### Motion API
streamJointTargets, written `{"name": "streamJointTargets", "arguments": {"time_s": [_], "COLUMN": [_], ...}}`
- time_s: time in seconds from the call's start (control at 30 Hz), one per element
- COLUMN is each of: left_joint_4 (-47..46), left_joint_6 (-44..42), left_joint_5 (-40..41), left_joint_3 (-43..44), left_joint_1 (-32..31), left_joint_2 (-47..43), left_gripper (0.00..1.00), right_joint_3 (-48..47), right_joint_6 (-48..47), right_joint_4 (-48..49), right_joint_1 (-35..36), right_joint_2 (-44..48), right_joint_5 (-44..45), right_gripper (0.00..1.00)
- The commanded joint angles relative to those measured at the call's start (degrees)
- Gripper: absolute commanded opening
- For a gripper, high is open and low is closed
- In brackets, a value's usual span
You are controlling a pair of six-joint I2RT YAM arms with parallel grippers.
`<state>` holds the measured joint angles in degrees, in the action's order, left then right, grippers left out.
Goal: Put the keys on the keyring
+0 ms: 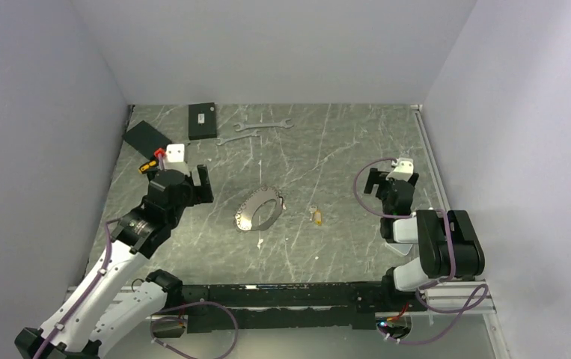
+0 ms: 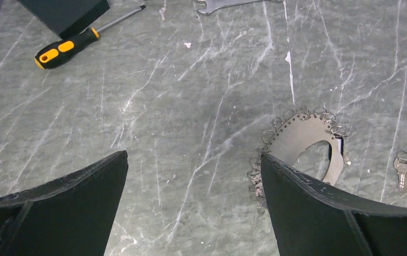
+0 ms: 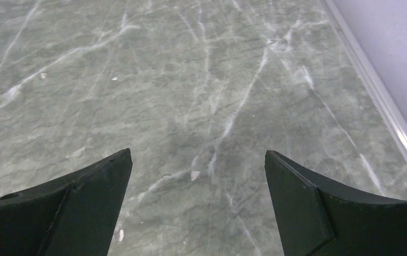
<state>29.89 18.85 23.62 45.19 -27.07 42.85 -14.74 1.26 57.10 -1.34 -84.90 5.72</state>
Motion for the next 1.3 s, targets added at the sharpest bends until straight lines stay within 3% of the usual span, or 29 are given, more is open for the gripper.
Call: {"name": "streamJointTargets", "arguments": {"time_s": [0.0,0.1,0.17,0.33,0.4,0.43,0.5,0.67,0.83,1.27], "left_joint_4": [-1.34,2.97,3.05,-1.31,-2.66,-3.75,-5.37,-3.14,-1.36,-2.24], "left_joint_6": [1.54,3.22,1.79,-5.91,-6.98,-7.63,-8.26,-8.01,-8.30,-10.06], "left_joint_5": [2.60,3.19,1.47,-7.30,-8.02,-8.56,-9.01,-9.50,-9.60,-10.79], "left_joint_3": [1.40,4.91,5.11,0.13,-1.27,-1.98,-3.12,-1.69,0.09,-0.60], "left_joint_1": [0.18,0.18,0.18,0.18,0.18,0.20,0.18,0.18,0.18,0.18], "left_joint_2": [1.77,4.23,3.85,-3.05,-6.44,-7.59,-8.90,-6.93,-3.54,-3.44], "left_gripper": [0.99,0.99,0.99,0.99,0.99,0.99,0.99,0.99,0.99,0.96], "right_joint_3": [-2.38,-11.20,-15.31,-18.74,-18.36,-19.04,-20.87,-30.41,-38.02,-38.55], "right_joint_6": [1.58,-0.45,3.13,14.73,23.61,34.61,38.56,37.69,31.69,30.26], "right_joint_4": [0.16,-16.93,-23.54,-28.19,-28.12,-31.51,-35.78,-52.28,-63.44,-75.03], "right_joint_1": [3.53,7.15,9.24,8.96,8.07,7.54,4.45,5.85,15.66,25.81], "right_joint_2": [3.13,7.42,10.45,16.56,16.40,15.84,13.97,6.05,-1.80,-6.99], "right_joint_5": [14.20,17.27,18.56,4.56,1.82,4.66,-0.12,-6.65,-1.74,-7.04], "right_gripper": [1.00,1.00,1.00,1.00,1.00,1.00,1.00,0.89,0.85,0.64]}}
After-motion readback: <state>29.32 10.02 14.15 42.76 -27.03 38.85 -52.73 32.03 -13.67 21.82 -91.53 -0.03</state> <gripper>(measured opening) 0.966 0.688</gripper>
